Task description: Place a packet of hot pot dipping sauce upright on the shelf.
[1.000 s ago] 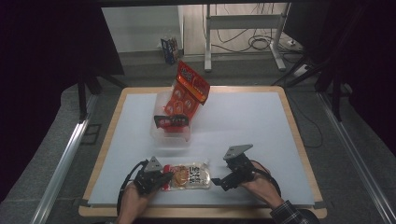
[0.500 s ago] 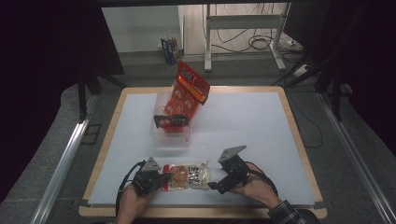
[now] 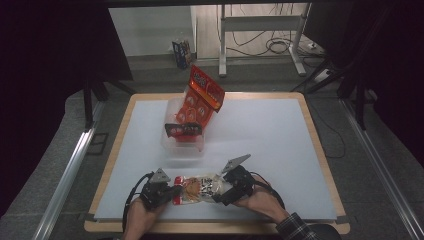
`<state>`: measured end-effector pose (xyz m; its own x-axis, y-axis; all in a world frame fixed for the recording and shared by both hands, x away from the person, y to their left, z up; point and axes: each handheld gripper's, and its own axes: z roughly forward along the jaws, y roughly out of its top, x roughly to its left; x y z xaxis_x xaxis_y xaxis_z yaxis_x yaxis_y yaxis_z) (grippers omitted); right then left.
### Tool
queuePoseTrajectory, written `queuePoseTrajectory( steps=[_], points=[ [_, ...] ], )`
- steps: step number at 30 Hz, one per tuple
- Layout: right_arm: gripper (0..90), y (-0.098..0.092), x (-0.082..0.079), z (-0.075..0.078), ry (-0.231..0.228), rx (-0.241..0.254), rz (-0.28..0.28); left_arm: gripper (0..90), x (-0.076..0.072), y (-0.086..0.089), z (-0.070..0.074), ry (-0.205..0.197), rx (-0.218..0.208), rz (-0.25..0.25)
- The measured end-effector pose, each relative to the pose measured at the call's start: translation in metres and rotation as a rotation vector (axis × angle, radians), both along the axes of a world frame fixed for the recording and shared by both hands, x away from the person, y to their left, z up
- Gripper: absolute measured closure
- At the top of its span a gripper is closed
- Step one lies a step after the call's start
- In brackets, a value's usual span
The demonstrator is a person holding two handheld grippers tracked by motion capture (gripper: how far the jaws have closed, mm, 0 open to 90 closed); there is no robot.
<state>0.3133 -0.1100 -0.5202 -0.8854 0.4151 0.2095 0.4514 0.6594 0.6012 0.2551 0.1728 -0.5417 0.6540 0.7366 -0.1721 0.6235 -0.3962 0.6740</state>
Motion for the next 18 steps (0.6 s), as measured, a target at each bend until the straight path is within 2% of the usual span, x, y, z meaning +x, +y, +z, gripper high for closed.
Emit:
queuePoseTrajectory(
  steps=[5,9,12,14,18],
  points=[
    [18.2,0.006,0.001,-0.003,0.028,0.018,0.002,90.0,0.000,0.001,-0.001,0.007,-0.012,0.005],
    [25.6,0.012,0.001,-0.004,0.079,0.056,0.016,90.0,0.001,0.002,-0.001,0.013,-0.018,0.006],
    [29.4,0.016,0.000,-0.005,0.076,0.058,0.022,90.0,0.001,0.002,0.000,0.015,-0.018,0.006],
    [33.7,0.017,0.001,-0.004,0.100,0.085,0.019,90.0,0.001,0.002,0.000,0.015,-0.016,0.006],
    [43.1,0.020,0.003,-0.001,0.115,0.129,0.017,90.0,0.001,0.001,0.000,0.011,-0.010,0.006]
  ],
)
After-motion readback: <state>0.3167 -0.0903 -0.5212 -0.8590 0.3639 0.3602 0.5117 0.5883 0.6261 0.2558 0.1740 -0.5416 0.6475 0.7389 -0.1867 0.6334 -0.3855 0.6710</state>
